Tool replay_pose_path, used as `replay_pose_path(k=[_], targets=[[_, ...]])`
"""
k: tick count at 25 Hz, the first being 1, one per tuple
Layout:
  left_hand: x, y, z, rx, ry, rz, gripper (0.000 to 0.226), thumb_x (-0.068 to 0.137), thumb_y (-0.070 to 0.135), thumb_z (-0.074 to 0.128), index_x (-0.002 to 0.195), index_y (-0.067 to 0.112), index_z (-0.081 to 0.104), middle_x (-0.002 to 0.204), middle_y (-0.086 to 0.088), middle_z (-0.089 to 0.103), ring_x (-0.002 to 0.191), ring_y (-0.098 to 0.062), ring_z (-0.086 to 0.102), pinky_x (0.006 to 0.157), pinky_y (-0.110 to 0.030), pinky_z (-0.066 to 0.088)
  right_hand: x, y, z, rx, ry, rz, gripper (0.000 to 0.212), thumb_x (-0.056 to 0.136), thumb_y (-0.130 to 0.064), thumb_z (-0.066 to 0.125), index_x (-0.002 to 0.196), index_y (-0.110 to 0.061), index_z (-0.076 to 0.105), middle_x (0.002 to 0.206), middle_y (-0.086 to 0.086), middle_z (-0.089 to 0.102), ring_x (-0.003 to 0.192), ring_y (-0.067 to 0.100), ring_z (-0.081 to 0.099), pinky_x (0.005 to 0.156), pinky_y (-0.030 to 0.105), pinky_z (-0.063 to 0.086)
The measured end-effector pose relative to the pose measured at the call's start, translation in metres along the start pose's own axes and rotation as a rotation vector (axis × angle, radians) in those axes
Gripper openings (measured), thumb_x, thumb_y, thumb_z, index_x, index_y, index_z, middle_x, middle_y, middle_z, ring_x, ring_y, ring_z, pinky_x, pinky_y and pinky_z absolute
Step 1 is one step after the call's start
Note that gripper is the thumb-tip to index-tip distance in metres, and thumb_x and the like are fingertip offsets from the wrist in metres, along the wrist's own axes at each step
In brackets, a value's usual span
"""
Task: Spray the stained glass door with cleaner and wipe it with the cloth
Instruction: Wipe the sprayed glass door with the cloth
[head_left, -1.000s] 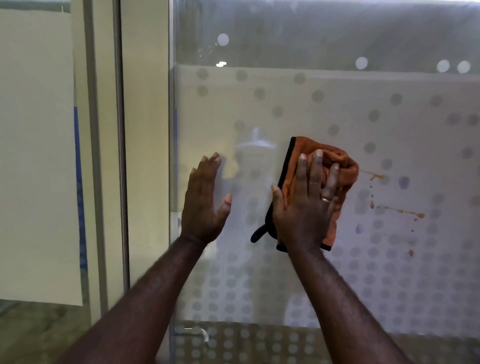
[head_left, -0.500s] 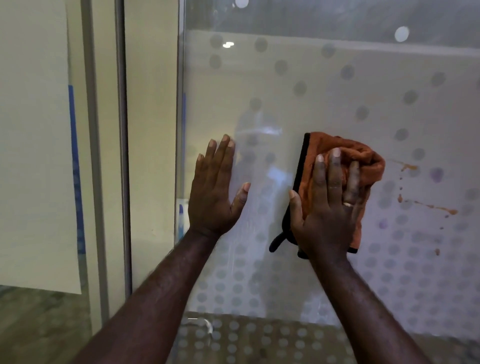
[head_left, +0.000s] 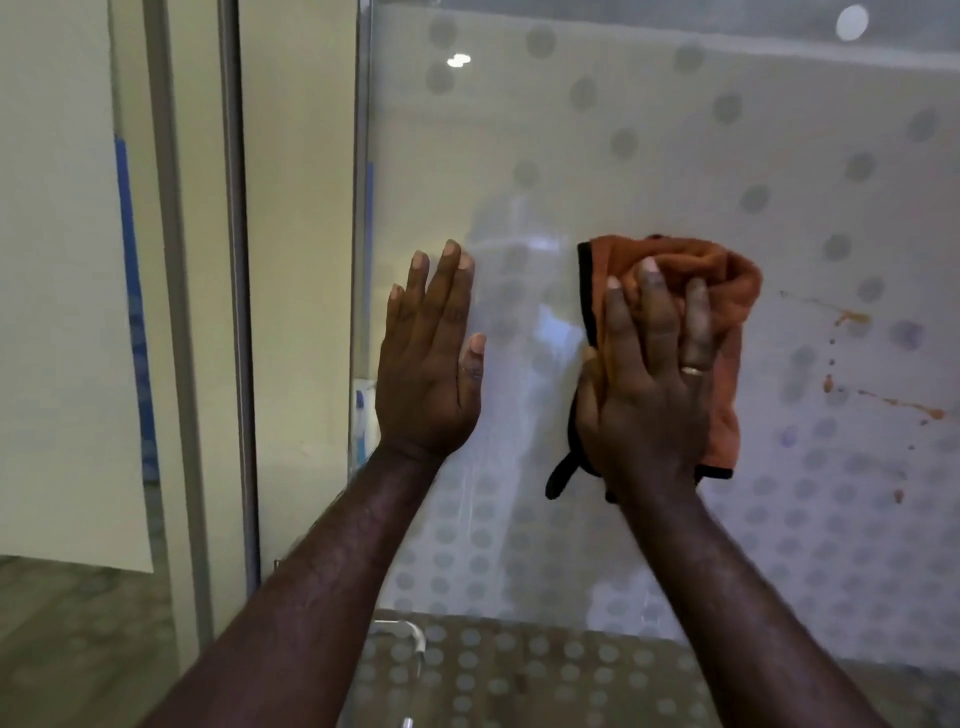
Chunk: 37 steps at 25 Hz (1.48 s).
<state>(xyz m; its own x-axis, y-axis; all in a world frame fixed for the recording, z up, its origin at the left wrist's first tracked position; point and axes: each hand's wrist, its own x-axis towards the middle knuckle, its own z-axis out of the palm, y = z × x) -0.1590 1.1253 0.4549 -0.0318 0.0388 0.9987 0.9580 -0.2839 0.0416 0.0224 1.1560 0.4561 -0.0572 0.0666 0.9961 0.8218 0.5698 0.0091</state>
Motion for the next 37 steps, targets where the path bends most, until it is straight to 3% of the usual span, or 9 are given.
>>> replay_pose_path(k=[5,8,11,17,23,27,30,34,37], targets=[[0.000,0.000,0.001,-0.054,-0.008,-0.004,0.058,0.103,0.036,0.015,0.150,0.005,0.028,0.159,-0.014,0.029,0.150,-0.020,0.011,0.124,-0.037,0.008,-0.031,-0.029,0.012,-0.033,-0.124,-0.279,0.062,0.088,-0.013,0.061,0.147,-0.014,0.041,0.158,0.009,0.033,0.148,0.034,0.020,0.114,0.060,0.025],[-0.001,0.000,0.001,-0.103,0.029,0.001,0.060,0.103,0.038,0.012,0.148,0.002,0.032,0.156,-0.018,0.034,0.149,-0.021,0.016,0.124,-0.037,0.011,0.014,-0.021,0.009,-0.051,-0.026,-0.147,0.055,0.093,-0.013,0.054,0.147,-0.017,0.042,0.157,0.008,0.036,0.147,0.035,0.026,0.110,0.060,0.034],[0.000,0.000,0.000,-0.137,0.069,-0.023,0.061,0.103,0.035,0.012,0.145,-0.002,0.036,0.153,-0.022,0.037,0.147,-0.023,0.019,0.124,-0.037,0.012,-0.011,-0.023,0.008,-0.015,0.007,0.049,0.056,0.094,-0.010,0.052,0.148,-0.015,0.039,0.158,0.008,0.033,0.148,0.035,0.022,0.117,0.058,0.024],[0.001,0.000,-0.002,-0.256,0.097,-0.058,0.052,0.099,0.018,0.022,0.144,-0.006,0.036,0.152,-0.025,0.037,0.147,-0.031,0.022,0.123,-0.036,0.014,-0.040,-0.058,0.023,-0.053,-0.142,-0.321,0.059,0.091,-0.015,0.048,0.149,-0.017,0.038,0.160,0.005,0.028,0.148,0.031,0.023,0.114,0.056,0.023],[-0.001,-0.003,-0.003,-0.264,0.114,-0.057,0.055,0.104,0.026,0.018,0.142,-0.007,0.038,0.150,-0.027,0.039,0.146,-0.040,0.027,0.123,-0.038,0.018,-0.016,-0.040,0.015,-0.047,0.028,0.097,0.056,0.095,-0.011,0.053,0.148,-0.017,0.039,0.158,0.005,0.033,0.148,0.033,0.024,0.116,0.060,0.023],[-0.002,-0.003,-0.002,-0.206,0.036,-0.056,0.060,0.104,0.035,0.012,0.146,-0.001,0.034,0.154,-0.020,0.036,0.149,-0.026,0.021,0.124,-0.039,0.015,-0.064,-0.058,0.022,-0.071,-0.097,-0.074,0.057,0.093,-0.012,0.048,0.149,-0.013,0.037,0.161,0.007,0.027,0.148,0.032,0.017,0.114,0.060,0.025],[-0.003,-0.003,-0.002,-0.217,0.022,-0.069,0.059,0.103,0.035,0.012,0.147,0.002,0.034,0.155,-0.018,0.035,0.150,-0.027,0.021,0.124,-0.039,0.015,-0.019,-0.048,0.023,-0.090,-0.071,-0.255,0.058,0.092,-0.015,0.050,0.148,-0.018,0.039,0.158,0.006,0.034,0.146,0.032,0.023,0.112,0.058,0.028],[-0.001,-0.003,-0.002,-0.208,0.035,-0.085,0.055,0.103,0.028,0.016,0.146,0.001,0.036,0.155,-0.017,0.037,0.149,-0.027,0.023,0.123,-0.039,0.017,0.025,-0.004,0.004,-0.091,0.052,0.068,0.054,0.093,-0.017,0.054,0.145,-0.024,0.044,0.157,0.003,0.036,0.147,0.032,0.027,0.114,0.059,0.026],[-0.001,0.000,-0.003,-0.196,0.032,-0.086,0.055,0.103,0.030,0.015,0.147,0.002,0.035,0.155,-0.016,0.036,0.149,-0.024,0.022,0.123,-0.038,0.017,-0.031,-0.020,0.003,-0.109,0.018,0.182,0.062,0.090,-0.014,0.057,0.148,-0.022,0.039,0.160,0.002,0.031,0.148,0.032,0.021,0.112,0.059,0.026]])
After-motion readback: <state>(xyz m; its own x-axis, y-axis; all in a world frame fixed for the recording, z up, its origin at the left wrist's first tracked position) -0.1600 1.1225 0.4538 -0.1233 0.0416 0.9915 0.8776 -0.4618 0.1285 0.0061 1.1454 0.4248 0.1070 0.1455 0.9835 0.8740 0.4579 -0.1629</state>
